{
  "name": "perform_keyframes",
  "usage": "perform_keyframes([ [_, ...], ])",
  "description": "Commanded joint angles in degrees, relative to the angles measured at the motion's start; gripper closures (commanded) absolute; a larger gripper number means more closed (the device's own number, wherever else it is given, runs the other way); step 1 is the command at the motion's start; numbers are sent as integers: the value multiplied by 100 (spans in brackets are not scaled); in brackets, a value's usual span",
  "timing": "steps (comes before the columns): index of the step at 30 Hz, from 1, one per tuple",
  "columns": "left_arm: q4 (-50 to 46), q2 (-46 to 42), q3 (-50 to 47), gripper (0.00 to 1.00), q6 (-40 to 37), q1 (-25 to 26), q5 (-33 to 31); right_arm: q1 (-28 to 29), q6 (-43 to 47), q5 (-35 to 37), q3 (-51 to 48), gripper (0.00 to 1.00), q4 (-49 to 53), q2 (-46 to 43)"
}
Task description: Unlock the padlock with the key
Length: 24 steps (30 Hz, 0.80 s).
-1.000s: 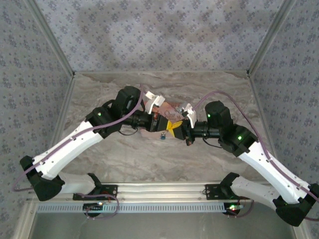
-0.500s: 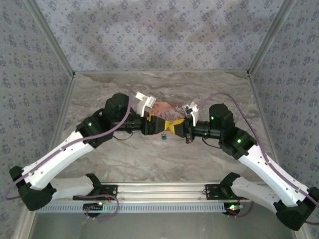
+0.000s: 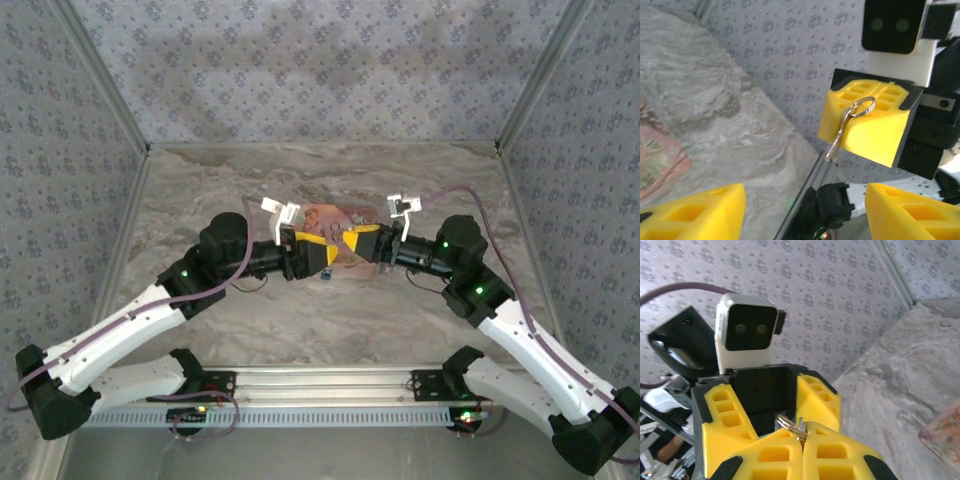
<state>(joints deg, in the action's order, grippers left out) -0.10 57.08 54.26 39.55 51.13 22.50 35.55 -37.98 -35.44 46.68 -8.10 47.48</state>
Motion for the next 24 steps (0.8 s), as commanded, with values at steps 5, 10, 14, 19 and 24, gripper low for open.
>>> perform_keyframes([
  [5, 1059, -13, -3, 35, 156, 21, 381, 44, -503, -241, -150, 100, -719, -125],
  [10, 1130, 12, 28, 34, 171, 22, 444, 97, -618, -319, -168, 100, -953, -91],
  [14, 1302, 38, -11, 40, 261, 26, 493, 124, -672, -323, -168, 100, -1045, -66],
  [19, 1475, 93, 12, 52, 316, 30, 652, 150, -667, -332, -159, 100, -1045, -47],
  [24, 1519, 137, 84, 62, 316, 46, 773, 171, -667, -288, -168, 100, -1093, -33],
])
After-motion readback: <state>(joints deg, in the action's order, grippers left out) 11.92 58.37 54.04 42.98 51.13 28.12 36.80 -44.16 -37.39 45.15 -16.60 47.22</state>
